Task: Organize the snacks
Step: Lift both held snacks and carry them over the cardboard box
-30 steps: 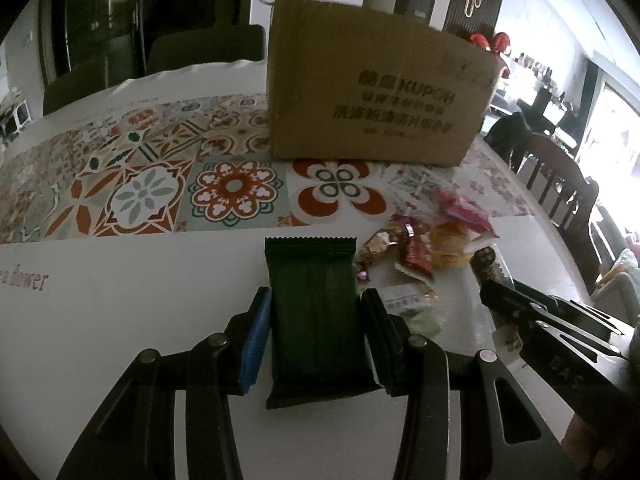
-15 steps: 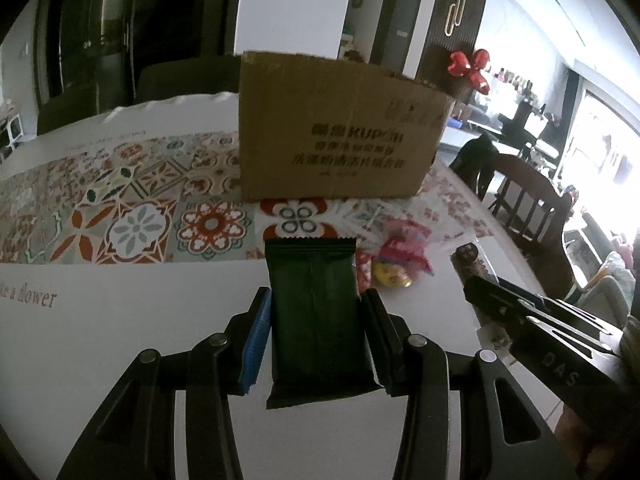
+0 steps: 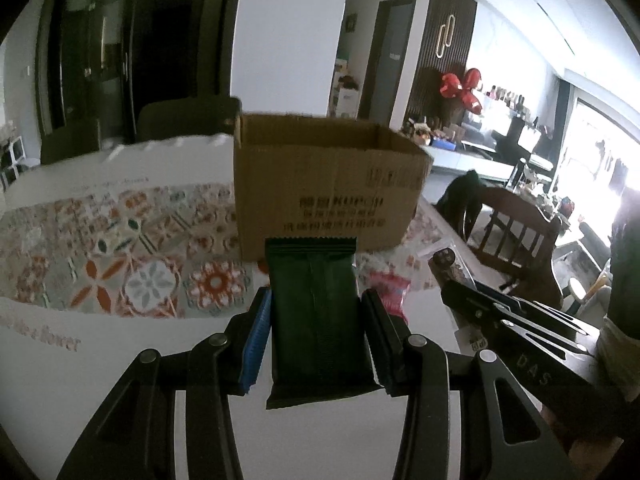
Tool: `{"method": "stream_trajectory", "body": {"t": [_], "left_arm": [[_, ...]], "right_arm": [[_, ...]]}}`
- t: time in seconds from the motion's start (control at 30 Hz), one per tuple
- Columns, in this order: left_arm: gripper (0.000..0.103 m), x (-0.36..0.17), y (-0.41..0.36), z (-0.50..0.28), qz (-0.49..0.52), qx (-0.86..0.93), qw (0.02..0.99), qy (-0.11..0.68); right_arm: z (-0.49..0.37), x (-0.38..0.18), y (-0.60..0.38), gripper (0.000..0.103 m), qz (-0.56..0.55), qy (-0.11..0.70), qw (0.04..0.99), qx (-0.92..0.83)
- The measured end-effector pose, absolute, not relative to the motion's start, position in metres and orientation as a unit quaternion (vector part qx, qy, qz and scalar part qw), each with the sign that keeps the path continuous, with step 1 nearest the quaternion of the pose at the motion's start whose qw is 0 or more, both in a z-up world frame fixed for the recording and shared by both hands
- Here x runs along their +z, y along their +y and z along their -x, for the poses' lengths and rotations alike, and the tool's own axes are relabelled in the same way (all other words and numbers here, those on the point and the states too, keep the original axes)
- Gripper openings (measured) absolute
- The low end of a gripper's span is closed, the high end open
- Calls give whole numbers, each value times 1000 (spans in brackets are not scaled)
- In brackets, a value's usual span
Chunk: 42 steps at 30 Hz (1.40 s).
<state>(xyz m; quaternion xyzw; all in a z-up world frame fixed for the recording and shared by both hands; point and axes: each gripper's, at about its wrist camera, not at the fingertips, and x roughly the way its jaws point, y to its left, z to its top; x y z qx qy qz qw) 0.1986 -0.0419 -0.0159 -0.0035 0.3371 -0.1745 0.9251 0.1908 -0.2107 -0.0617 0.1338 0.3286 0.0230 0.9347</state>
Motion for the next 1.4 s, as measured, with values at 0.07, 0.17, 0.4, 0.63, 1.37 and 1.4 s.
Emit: {"method": "stream_trajectory", "body": {"t": [0.07,0.17,0.4,0.63,1.37,1.4], "left_arm": [[45,-7,-42,-202,4,-174,928,329],[45,4,-43,-208,3,-172,933,316],[45,28,-43,-227,-4,-167,942,289],[45,54,-48,-257,-9,-170,948,269],[45,74,-73,-368,-14,-179,936,304],[45,71,-73,-372,-12,-179,934,309]], "right_arm": [[-194,-54,-212,18,-136,320,937,28],[-201,-41,-212,18,-134,308,941,39],[-219,-10,-213,18,-111,274,954,42],[-247,17,-218,18,-101,257,960,46],[-354,43,-230,18,-69,275,957,52],[-358,41,-232,18,-70,277,957,51]]}}
